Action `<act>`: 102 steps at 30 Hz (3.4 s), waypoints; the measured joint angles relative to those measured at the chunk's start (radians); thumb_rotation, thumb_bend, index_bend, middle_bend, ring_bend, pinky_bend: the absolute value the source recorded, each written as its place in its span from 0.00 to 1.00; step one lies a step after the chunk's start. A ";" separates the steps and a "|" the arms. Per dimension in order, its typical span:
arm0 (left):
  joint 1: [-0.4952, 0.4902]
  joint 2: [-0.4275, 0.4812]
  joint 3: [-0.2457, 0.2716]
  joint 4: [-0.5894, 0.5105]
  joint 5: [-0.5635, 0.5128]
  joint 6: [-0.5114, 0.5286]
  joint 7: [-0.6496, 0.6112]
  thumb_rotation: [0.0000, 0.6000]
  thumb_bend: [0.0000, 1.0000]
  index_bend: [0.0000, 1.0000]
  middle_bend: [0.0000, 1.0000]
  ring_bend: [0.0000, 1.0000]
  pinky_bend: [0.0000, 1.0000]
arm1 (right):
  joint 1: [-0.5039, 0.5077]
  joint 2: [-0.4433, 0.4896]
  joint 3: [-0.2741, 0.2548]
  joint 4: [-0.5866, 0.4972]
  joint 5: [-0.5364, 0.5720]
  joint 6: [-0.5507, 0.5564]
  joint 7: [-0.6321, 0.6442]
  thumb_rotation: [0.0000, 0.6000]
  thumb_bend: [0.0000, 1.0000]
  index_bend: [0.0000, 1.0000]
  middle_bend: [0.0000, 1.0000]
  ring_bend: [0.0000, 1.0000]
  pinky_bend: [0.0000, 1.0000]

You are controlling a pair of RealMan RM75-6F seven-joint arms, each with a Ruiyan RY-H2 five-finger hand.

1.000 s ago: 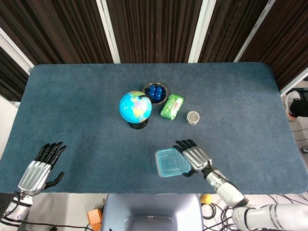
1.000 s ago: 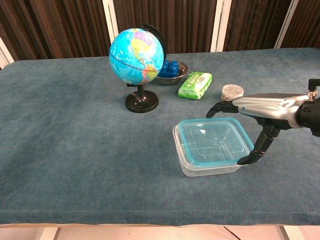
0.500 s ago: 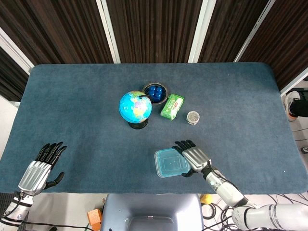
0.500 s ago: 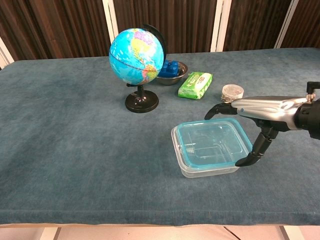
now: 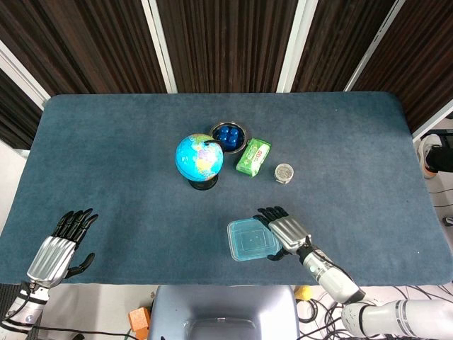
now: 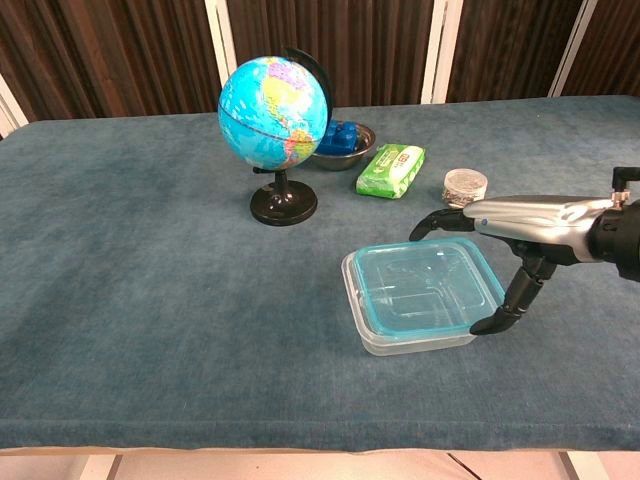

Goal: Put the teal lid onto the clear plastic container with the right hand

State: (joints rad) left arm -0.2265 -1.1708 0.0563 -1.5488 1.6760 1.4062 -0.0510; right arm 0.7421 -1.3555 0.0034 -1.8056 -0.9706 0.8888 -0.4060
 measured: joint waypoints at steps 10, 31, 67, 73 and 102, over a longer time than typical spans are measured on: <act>0.000 0.002 0.000 0.000 0.001 0.001 -0.003 1.00 0.35 0.00 0.01 0.01 0.05 | 0.014 -0.027 -0.004 0.002 0.017 -0.006 -0.037 1.00 0.18 0.57 0.04 0.00 0.00; 0.001 0.004 -0.001 0.001 0.001 0.005 -0.009 1.00 0.35 0.00 0.01 0.01 0.05 | 0.050 -0.032 -0.013 -0.020 0.111 -0.004 -0.105 1.00 0.18 0.10 0.00 0.00 0.00; 0.000 0.005 0.001 0.000 0.006 0.003 -0.015 1.00 0.35 0.00 0.01 0.01 0.05 | 0.035 0.035 -0.026 -0.168 -0.035 0.110 -0.229 1.00 0.24 0.36 0.00 0.00 0.00; 0.000 0.005 0.000 0.002 0.004 0.005 -0.019 1.00 0.35 0.00 0.01 0.01 0.05 | 0.077 -0.004 -0.002 -0.172 0.088 0.131 -0.344 1.00 0.19 0.35 0.00 0.00 0.00; -0.004 0.007 0.002 0.006 0.005 0.000 -0.029 1.00 0.35 0.00 0.01 0.01 0.05 | 0.294 -0.191 0.054 -0.206 0.469 0.337 -0.691 1.00 0.16 0.38 0.00 0.00 0.00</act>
State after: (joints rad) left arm -0.2302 -1.1641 0.0581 -1.5425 1.6806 1.4065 -0.0795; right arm 1.0362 -1.5464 0.0579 -2.0115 -0.5016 1.2255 -1.0973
